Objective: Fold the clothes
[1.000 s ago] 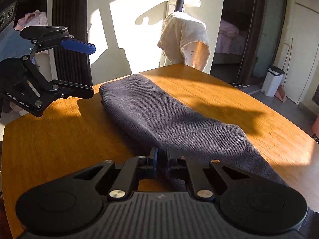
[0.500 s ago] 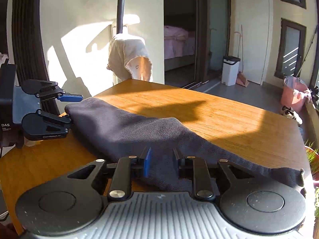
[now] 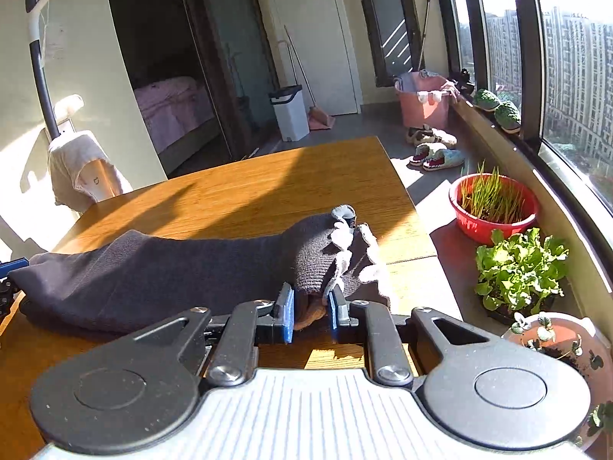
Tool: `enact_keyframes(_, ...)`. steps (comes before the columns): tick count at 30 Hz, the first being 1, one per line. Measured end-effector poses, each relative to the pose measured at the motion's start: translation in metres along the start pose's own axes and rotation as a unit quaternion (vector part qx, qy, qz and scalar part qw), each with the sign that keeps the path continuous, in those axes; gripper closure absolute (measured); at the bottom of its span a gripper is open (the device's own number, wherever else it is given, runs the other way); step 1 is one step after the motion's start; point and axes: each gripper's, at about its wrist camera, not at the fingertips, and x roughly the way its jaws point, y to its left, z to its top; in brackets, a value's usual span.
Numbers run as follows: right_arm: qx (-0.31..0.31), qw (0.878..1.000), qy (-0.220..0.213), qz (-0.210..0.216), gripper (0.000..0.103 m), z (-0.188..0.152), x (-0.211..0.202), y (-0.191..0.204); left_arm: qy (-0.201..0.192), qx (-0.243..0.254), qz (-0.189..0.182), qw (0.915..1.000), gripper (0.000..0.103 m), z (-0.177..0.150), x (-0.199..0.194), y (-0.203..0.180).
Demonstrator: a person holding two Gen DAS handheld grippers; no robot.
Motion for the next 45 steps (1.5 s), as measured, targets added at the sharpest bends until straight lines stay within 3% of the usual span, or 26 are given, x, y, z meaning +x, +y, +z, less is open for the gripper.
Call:
enact_keyframes(1,-0.014,1.000,-0.009,0.003,0.092,0.009,-0.001,0.004,0.005,-0.009,-0.008,0.9999,0.080,0.004,0.001,0.003)
enact_keyframes(2,-0.023,0.999,-0.022,0.007,0.092,0.021,-0.001,0.006,0.008,-0.016,-0.020,0.9996,0.083,0.008,0.001,0.007)
enact_keyframes(5,-0.033,0.998,-0.052,-0.003,0.092,0.065,0.021,0.011,-0.002,-0.055,-0.038,0.9978,0.084,0.030,0.002,0.031)
enact_keyframes(7,-0.037,0.996,-0.078,-0.022,0.081,0.092,0.038,0.014,-0.004,-0.092,-0.019,0.9955,0.082,0.044,0.016,0.052)
enact_keyframes(8,-0.047,0.994,-0.087,-0.038,0.078,0.100,0.043,0.017,0.000,-0.125,-0.001,0.9921,0.076,0.051,0.030,0.068)
enact_keyframes(10,-0.065,0.991,-0.097,-0.061,0.064,0.108,0.046,0.022,0.018,-0.179,0.026,0.9833,0.059,0.053,0.052,0.089)
enact_keyframes(11,-0.068,0.991,-0.098,-0.063,0.060,0.108,0.044,0.022,0.028,-0.206,0.040,0.9774,0.058,0.054,0.063,0.100)
enact_keyframes(13,-0.067,0.992,-0.087,-0.055,0.051,0.098,0.034,0.021,0.047,-0.245,0.064,0.9663,0.053,0.051,0.070,0.113)
enact_keyframes(15,-0.074,0.995,-0.061,-0.033,0.050,0.075,0.025,0.023,0.044,-0.261,0.060,0.9624,0.039,0.045,0.062,0.115)
enact_keyframes(17,-0.073,0.997,-0.018,-0.005,0.050,0.049,0.021,0.027,0.043,-0.268,0.015,0.9623,0.021,0.039,0.050,0.103)
enact_keyframes(19,-0.062,0.997,0.032,0.027,0.050,0.021,0.023,0.031,0.049,-0.285,-0.047,0.9561,0.014,0.033,0.041,0.089)
enact_keyframes(21,-0.051,0.995,0.071,0.046,0.050,0.000,0.033,0.036,0.065,-0.307,-0.110,0.9430,0.011,0.025,0.037,0.071)
enact_keyframes(24,-0.080,0.994,0.066,0.040,0.048,-0.007,0.049,0.047,0.094,-0.323,-0.158,0.9282,0.011,0.012,0.048,0.047)
enact_keyframes(28,-0.076,0.994,0.063,0.035,0.048,0.007,0.082,0.050,0.094,-0.315,-0.138,0.9341,0.009,0.005,0.073,0.045)
enact_keyframes(33,-0.096,0.994,0.044,0.004,0.048,0.031,0.128,0.057,0.085,-0.337,-0.119,0.9300,0.007,0.013,0.108,0.059)
enact_keyframes(35,-0.097,0.994,0.043,0.002,0.048,0.037,0.137,0.057,0.084,-0.332,-0.110,0.9330,0.005,0.016,0.118,0.060)
enact_keyframes(41,-0.101,0.991,0.090,0.023,0.042,0.040,0.122,0.057,0.088,-0.310,-0.105,0.9408,0.005,0.017,0.116,0.058)
enact_keyframes(45,-0.138,0.986,0.091,0.030,0.040,0.028,0.105,0.063,0.090,-0.302,-0.113,0.9422,0.005,0.008,0.095,0.054)
